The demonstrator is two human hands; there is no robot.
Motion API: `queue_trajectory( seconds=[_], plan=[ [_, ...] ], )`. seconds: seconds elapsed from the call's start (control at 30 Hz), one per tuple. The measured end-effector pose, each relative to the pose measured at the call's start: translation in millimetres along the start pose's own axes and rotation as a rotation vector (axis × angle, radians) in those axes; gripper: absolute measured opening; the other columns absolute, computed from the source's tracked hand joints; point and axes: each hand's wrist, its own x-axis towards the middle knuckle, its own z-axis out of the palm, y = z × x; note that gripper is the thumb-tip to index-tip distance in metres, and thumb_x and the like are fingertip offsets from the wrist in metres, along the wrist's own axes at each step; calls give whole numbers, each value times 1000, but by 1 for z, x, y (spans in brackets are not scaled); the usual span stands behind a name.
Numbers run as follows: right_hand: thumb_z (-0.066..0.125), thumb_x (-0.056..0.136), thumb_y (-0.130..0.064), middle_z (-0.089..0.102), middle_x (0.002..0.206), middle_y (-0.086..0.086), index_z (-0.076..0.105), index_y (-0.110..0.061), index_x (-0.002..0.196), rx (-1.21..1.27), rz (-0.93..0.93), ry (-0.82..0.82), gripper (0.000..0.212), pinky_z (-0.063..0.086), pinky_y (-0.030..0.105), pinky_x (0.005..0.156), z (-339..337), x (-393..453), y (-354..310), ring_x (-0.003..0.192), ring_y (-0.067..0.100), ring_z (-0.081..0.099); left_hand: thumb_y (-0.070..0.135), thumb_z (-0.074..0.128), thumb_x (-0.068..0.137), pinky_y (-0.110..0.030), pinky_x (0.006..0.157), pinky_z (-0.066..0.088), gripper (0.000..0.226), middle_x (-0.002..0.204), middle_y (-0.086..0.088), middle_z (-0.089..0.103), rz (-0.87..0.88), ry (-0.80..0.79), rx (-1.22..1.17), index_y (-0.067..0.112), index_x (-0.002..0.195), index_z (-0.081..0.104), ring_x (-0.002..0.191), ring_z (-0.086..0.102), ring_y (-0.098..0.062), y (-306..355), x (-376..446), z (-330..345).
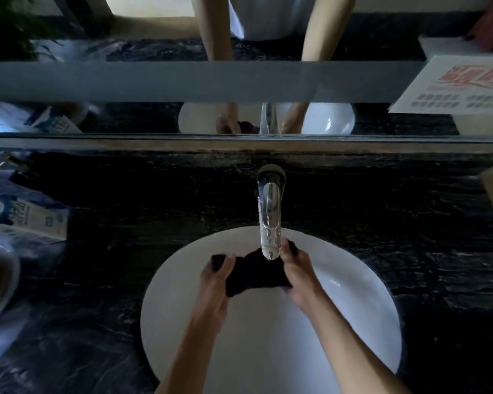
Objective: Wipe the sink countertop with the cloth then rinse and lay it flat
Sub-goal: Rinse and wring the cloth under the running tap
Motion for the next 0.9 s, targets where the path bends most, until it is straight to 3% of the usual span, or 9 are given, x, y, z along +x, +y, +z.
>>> queue_trajectory(
  seconds=[0.1,0.2,0.27,0.37,0.47,0.53,0.6,0.67,0.9],
  plan=[
    [64,96,-32,76,108,22,69,0,111,167,104,-82,36,59,52,87,-33,-7,-1,100,38,73,16,68,91,-46,73,55,23,91,-21,71,19,-81,15,-2,103,63,80,69,-33,-4,9,-5],
    [68,88,-11,72,113,28,65,10,122,291,127,-122,40,62,41,74,-56,-21,-7,95,36,74,15,59,99,-30,53,48,17,74,-12,69,39,-94,65,1,95,67,62,62,-24,-11,10,12],
    [62,94,-5,73,112,27,65,10,121,309,106,-93,31,63,37,72,-73,-27,-12,94,34,75,14,55,102,-26,47,37,22,66,-9,64,0,-88,100,1,91,67,54,53,-22,-13,9,27],
    [58,101,-14,76,109,21,68,1,116,265,31,7,23,62,36,73,-91,-30,-20,97,32,75,11,49,104,-31,51,41,23,70,-11,69,-60,-142,150,5,94,69,53,58,-25,-20,8,47],
    [58,103,-22,79,102,14,72,-7,106,71,-88,134,21,62,38,77,-95,-25,-18,90,26,77,28,53,98,-34,53,51,26,85,-18,73,-69,-194,218,9,104,70,63,68,-33,-26,6,57],
    [61,102,-24,79,100,11,74,-9,103,-40,-120,163,20,61,45,88,-91,-20,-14,93,27,76,26,57,97,-38,57,57,21,95,-17,76,-49,-122,213,13,104,72,80,74,-36,-27,7,53],
    [63,100,-20,79,101,13,75,-5,104,-25,-86,125,19,59,50,93,-78,-15,-10,97,32,75,21,58,100,-43,63,60,17,96,-17,77,-22,-43,162,12,103,72,86,74,-37,-25,7,40],
    [63,99,-11,78,100,18,73,0,105,75,-9,52,16,59,48,89,-59,-13,-6,96,36,75,18,61,99,-49,69,61,16,97,-21,76,13,1,97,7,106,70,87,74,-40,-16,6,23],
    [56,95,5,76,89,17,70,2,105,269,171,-101,17,61,36,61,6,-8,2,77,29,75,13,65,94,-44,77,58,23,97,-24,76,32,79,-51,-4,107,70,88,73,-38,9,5,-36]
  ],
)
